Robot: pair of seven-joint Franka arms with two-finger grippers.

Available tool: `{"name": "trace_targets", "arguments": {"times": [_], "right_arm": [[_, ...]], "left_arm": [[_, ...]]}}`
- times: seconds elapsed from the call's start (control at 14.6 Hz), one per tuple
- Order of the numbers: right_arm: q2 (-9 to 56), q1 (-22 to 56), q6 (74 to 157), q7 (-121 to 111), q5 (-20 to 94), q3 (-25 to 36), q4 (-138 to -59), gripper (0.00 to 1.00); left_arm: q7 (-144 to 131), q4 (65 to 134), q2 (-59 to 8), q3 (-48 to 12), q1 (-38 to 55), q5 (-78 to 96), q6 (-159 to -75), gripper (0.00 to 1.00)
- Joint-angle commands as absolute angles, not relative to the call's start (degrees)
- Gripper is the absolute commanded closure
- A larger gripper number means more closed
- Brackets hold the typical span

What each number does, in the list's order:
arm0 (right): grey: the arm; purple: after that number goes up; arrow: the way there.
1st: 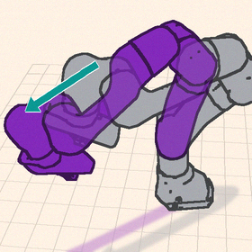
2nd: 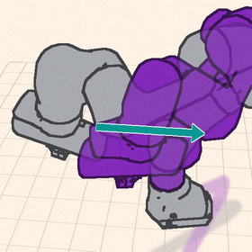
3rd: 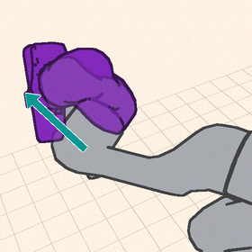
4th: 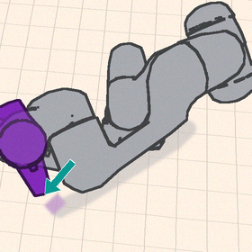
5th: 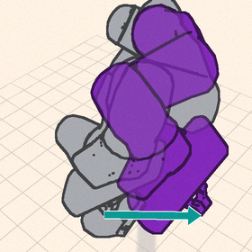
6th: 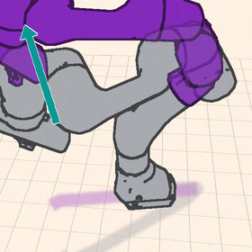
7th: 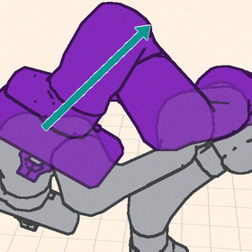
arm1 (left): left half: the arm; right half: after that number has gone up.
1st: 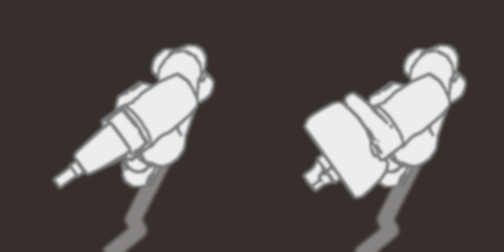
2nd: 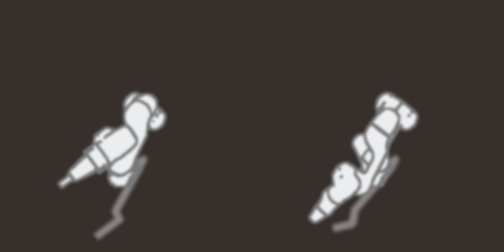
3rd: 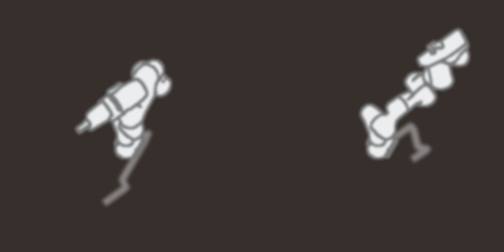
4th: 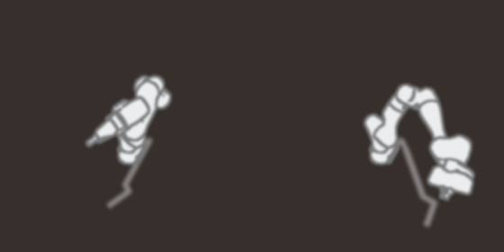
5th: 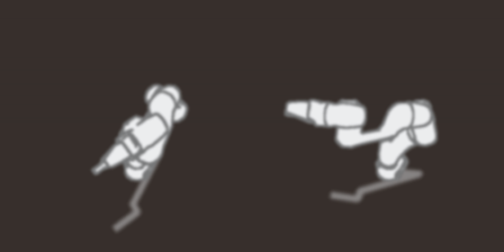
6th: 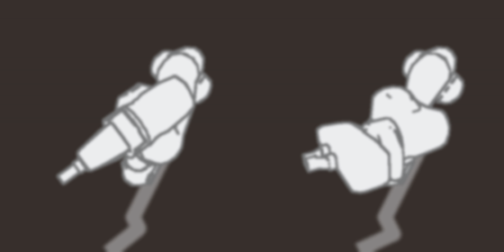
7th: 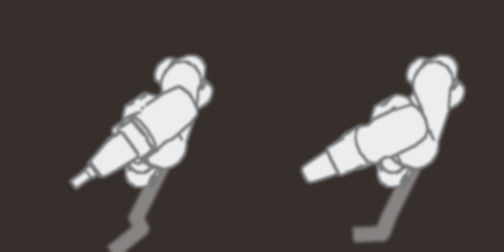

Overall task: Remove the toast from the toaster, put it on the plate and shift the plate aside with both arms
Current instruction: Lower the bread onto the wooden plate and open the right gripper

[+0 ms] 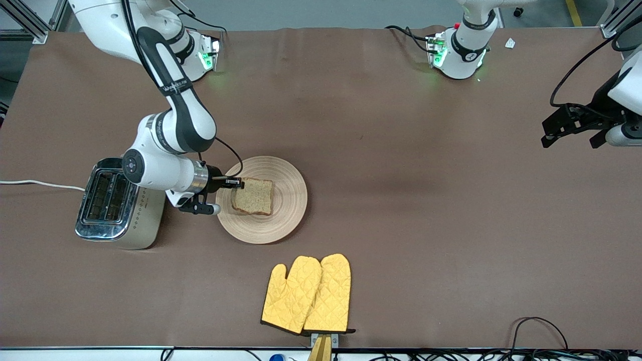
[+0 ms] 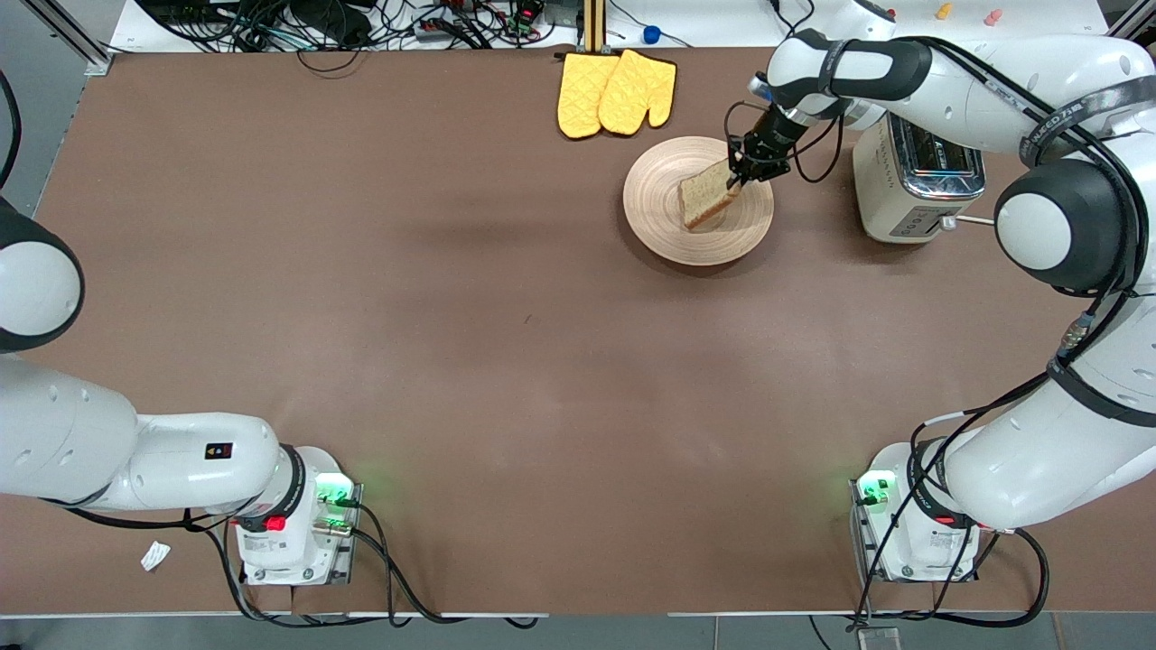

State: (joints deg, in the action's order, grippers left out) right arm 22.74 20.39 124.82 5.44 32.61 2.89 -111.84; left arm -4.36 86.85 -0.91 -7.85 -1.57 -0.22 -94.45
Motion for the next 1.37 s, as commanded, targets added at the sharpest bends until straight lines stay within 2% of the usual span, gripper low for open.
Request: {"name": "trace_targets", "arguments": {"times": [0.0, 0.21, 0.27, 0.41, 0.48, 0.69, 0.96, 1.3], "right_arm": [[22.67, 18.64, 123.14, 4.31, 33.58, 2.64, -113.11, 1.00], [23.02, 17.76, 123.05, 4.04, 32.96, 2.72, -113.82, 0.94], [23.72, 17.32, 123.05, 4.04, 32.70, 2.72, -113.73, 0.79], [23.91, 16.53, 123.13, 4.13, 31.65, 2.81, -113.73, 0.35], [23.99, 15.83, 123.13, 4.13, 30.68, 2.81, -113.73, 0.20], [23.64, 13.89, 121.91, 3.52, 28.92, 2.90, -113.29, 0.01], [19.61, 13.01, 117.61, 4.13, 18.49, 2.99, -110.40, 0.00], [9.95, 11.78, 113.92, 4.13, 8.10, 4.13, -109.78, 0.00]], "left_arm": [[-4.04, 85.78, -1.14, -8.00, -1.67, -1.41, -93.51, 0.00], [-4.04, 85.78, -1.14, -8.00, -1.58, -1.41, -93.43, 0.00], [-4.13, 85.78, -1.14, -8.09, -1.58, -1.41, -93.43, 0.00], [-4.31, 85.78, -1.14, -8.09, -1.58, -1.41, -93.52, 0.00], [-4.48, 85.78, -1.14, -8.09, -1.58, -1.41, -93.52, 0.00], [-4.04, 85.87, -1.32, -8.26, -1.41, -1.41, -93.43, 0.00], [-3.17, 86.65, -2.37, -8.44, -1.23, -1.41, -93.43, 0.00], [-1.14, 86.75, -4.83, -8.44, -2.02, -0.53, -90.53, 0.00]]}}
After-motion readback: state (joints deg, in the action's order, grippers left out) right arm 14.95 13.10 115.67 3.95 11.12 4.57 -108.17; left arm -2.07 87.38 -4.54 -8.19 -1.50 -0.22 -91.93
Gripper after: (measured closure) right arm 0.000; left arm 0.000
